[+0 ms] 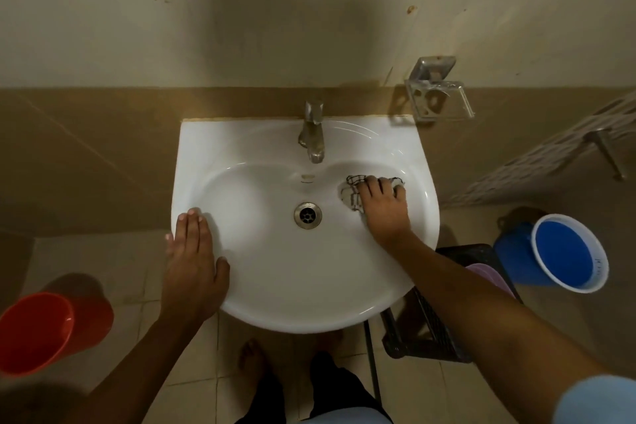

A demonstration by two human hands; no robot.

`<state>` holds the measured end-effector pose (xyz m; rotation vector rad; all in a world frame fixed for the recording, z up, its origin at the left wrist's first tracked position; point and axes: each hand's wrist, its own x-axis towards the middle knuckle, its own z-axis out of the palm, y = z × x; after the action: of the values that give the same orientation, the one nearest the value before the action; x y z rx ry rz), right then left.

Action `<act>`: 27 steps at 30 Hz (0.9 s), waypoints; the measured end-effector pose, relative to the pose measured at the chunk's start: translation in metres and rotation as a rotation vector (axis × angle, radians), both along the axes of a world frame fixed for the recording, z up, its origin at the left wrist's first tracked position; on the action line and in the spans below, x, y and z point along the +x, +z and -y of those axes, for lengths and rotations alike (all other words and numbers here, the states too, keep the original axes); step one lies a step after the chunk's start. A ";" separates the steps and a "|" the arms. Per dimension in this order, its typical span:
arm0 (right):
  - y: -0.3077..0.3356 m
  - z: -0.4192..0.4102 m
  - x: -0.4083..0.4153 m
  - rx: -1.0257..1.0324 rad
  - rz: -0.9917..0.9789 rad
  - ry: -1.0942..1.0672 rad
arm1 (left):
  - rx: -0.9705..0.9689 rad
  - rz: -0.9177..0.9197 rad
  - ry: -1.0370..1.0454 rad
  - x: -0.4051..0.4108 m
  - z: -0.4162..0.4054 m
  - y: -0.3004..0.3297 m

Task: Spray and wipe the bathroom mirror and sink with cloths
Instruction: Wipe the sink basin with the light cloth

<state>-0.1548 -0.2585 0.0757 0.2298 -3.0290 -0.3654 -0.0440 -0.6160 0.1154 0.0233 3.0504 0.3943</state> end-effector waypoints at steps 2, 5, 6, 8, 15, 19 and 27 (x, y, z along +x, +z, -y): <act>-0.002 0.021 0.006 -0.184 -0.085 -0.225 | -0.006 0.002 -0.001 0.000 0.000 0.001; 0.004 0.068 0.002 -0.767 -0.194 -0.684 | -0.010 0.009 0.004 -0.001 -0.001 0.000; 0.010 0.085 -0.003 -1.042 -0.207 -0.815 | -0.010 0.011 0.004 -0.001 0.000 0.000; 0.025 0.121 -0.015 -1.563 -0.231 -1.020 | -0.003 0.013 0.002 -0.001 -0.001 0.001; 0.053 0.204 -0.030 -1.646 -0.020 -1.217 | 0.033 0.017 0.011 -0.001 -0.001 0.002; 0.054 0.260 -0.025 -1.759 0.212 -1.123 | 0.046 0.022 0.006 -0.001 0.001 0.000; 0.053 0.289 0.000 -1.307 0.486 -0.648 | 0.085 0.026 0.009 -0.001 0.004 -0.004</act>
<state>-0.1552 -0.5480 0.1287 -0.8327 -2.8904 1.7913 -0.0452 -0.6202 0.1119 0.0090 3.0073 0.5199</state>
